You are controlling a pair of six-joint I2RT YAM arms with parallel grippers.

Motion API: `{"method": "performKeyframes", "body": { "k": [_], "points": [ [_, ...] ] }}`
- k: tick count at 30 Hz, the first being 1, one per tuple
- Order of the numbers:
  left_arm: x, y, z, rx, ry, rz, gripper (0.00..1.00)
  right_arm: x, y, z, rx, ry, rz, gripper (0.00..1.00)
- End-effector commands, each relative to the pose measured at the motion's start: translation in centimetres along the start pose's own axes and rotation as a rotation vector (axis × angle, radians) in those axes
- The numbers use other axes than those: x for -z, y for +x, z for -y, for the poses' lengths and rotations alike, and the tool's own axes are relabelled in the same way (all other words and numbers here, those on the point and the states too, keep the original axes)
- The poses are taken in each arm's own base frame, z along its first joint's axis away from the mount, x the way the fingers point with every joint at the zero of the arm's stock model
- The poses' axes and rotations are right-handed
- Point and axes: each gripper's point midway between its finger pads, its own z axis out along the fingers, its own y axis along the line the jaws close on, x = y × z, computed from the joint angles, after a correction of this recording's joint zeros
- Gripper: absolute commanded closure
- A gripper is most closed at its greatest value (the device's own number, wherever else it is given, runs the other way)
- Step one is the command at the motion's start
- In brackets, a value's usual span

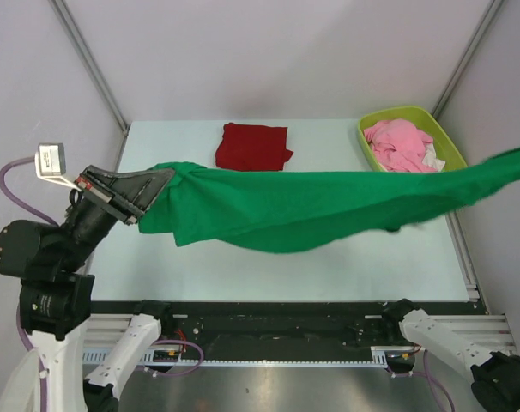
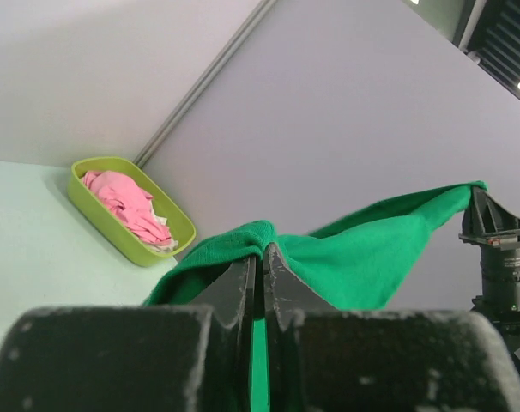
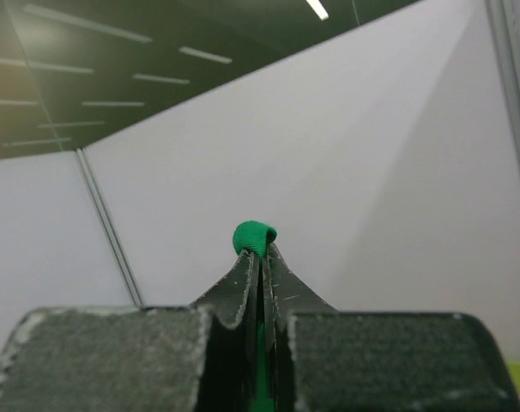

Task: Fold and stack the t-shirts
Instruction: Flatten the tshirt out

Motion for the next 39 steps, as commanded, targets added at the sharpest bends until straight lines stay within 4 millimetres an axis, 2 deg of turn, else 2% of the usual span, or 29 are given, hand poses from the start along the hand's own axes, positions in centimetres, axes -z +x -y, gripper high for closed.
{"method": "performKeyframes", "body": {
  "k": [1, 2, 5, 6, 8, 9, 10, 11, 12, 13, 14, 16, 17, 18, 21, 23, 24, 25, 26, 27, 28, 29, 30, 31, 32, 34, 35, 36, 39],
  "points": [
    [-0.6, 0.3, -0.2, 0.071, 0.000, -0.021, 0.95, -1.5, 2.0, -2.4, 0.012, -0.074, -0.071, 1.00],
    [-0.6, 0.3, -0.3, 0.077, -0.005, -0.020, 0.95, -1.7, 2.2, -2.5, 0.001, -0.073, -0.075, 1.00],
    [-1.0, 0.7, -1.8, 0.101, -0.041, -0.026, 0.96, -2.9, 5.1, -2.1, 0.008, -0.040, -0.146, 1.00],
    [-1.3, 1.4, -3.4, 0.112, -0.075, -0.033, 0.96, -3.6, 7.6, -1.7, 0.019, -0.022, -0.201, 1.00],
    [-1.3, 2.3, -5.5, 0.127, -0.117, -0.038, 0.97, -4.1, 10.6, -1.2, 0.022, -0.005, -0.251, 1.00],
    [-1.6, 4.1, -8.6, 0.157, -0.176, -0.064, 0.97, -4.3, 11.9, -0.9, 0.016, 0.010, -0.269, 1.00],
    [-1.6, 5.1, -10.3, 0.175, -0.208, -0.077, 0.98, -4.8, 15.9, -0.2, 0.030, 0.034, -0.333, 1.00],
    [-1.7, 5.7, -11.3, 0.176, -0.209, -0.075, 0.98, -4.7, 17.1, 0.6, 0.037, 0.064, -0.345, 1.00],
    [-1.5, 8.1, -14.8, 0.214, -0.277, -0.114, 0.98, -4.7, 19.3, 1.2, 0.044, 0.090, -0.379, 1.00],
    [-1.4, 9.0, -16.6, 0.229, -0.316, -0.119, 0.99, -4.7, 22.9, 2.2, 0.058, 0.121, -0.436, 1.00],
    [-1.0, 11.2, -19.7, 0.254, -0.370, -0.145, 0.99, -4.6, 25.3, 3.5, 0.077, 0.177, -0.471, 1.00],
    [-0.4, 13.5, -23.0, 0.291, -0.436, -0.163, 0.99, -4.6, 29.3, 5.1, 0.098, 0.246, -0.528, 1.00],
    [0.4, 15.6, -25.8, 0.323, -0.491, -0.181, 1.00, -3.9, 32.4, 6.7, 0.125, 0.304, -0.590, 1.00],
    [0.8, 17.0, -27.6, 0.345, -0.530, -0.197, 1.00, -3.9, 35.5, 7.7, 0.140, 0.336, -0.652, 1.00],
    [2.4, 20.8, -32.5, 0.402, -0.636, -0.227, 1.00, -3.9, 41.3, 10.6, 0.120, 0.414, -0.735, 1.00],
    [2.9, 22.0, -34.4, 0.416, -0.677, -0.225, 0.99, -4.3, 43.1, 11.5, 0.101, 0.433, -0.756, 1.00],
    [2.9, 22.2, -35.0, 0.416, -0.689, -0.222, 0.98, -4.6, 44.5, 12.0, 0.112, 0.441, -0.777, 1.00],
    [3.1, 22.7, -36.0, 0.427, -0.725, -0.230, 0.94, -5.3, 45.0, 12.1, 0.106, 0.433, -0.762, 1.00],
    [2.6, 22.2, -36.3, 0.416, -0.727, -0.211, 0.92, -5.6, 45.4, 12.0, 0.106, 0.420, -0.765, 1.00],
    [2.3, 22.1, -36.6, 0.414, -0.733, -0.208, 0.87, -6.0, 46.4, 12.2, 0.103, 0.421, -0.770, 1.00],
    [2.1, 22.1, -37.0, 0.418, -0.748, -0.217, 0.77, -6.2, 46.9, 12.2, 0.107, 0.417, -0.775, 1.00],
    [1.0, 21.3, -36.6, 0.401, -0.727, -0.214, 0.57, -6.3, 47.3, 12.3, 0.111, 0.417, -0.780, 1.00],
    [0.6, 20.7, -36.4, 0.387, -0.726, -0.213, 0.23, -6.3, 47.8, 12.4, 0.112, 0.418, -0.789, 1.00],
    [0.6, 20.5, -36.4, 0.380, -0.747, -0.222, 0.07, -6.2, 48.4, 12.5, 0.113, 0.416, -0.804, 1.00],
    [-0.4, 19.3, -35.3, 0.323, -0.718, -0.219, 0.01, -6.1, 48.7, 12.6, 0.117, 0.416, -0.813, 1.00],
    [0.3, 18.4, -34.9, 0.253, -0.780, -0.208, 0.00, -5.7, 49.4, 12.7, 0.127, 0.419, -0.836, 1.00],
    [-0.3, 17.4, -33.0, 0.184, -0.737, -0.206, 0.00, -5.7, 49.5, 12.7, 0.129, 0.420, -0.840, 1.00],
    [0.0, 16.8, -32.8, 0.146, -0.757, -0.190, 0.00, -5.5, 49.6, 12.8, 0.131, 0.424, -0.846, 1.00],
    [1.4, 18.1, -31.2, 0.100, -0.762, -0.268, 0.00, -5.3, 49.7, 12.6, 0.134, 0.418, -0.857, 1.00]
  ]
}}
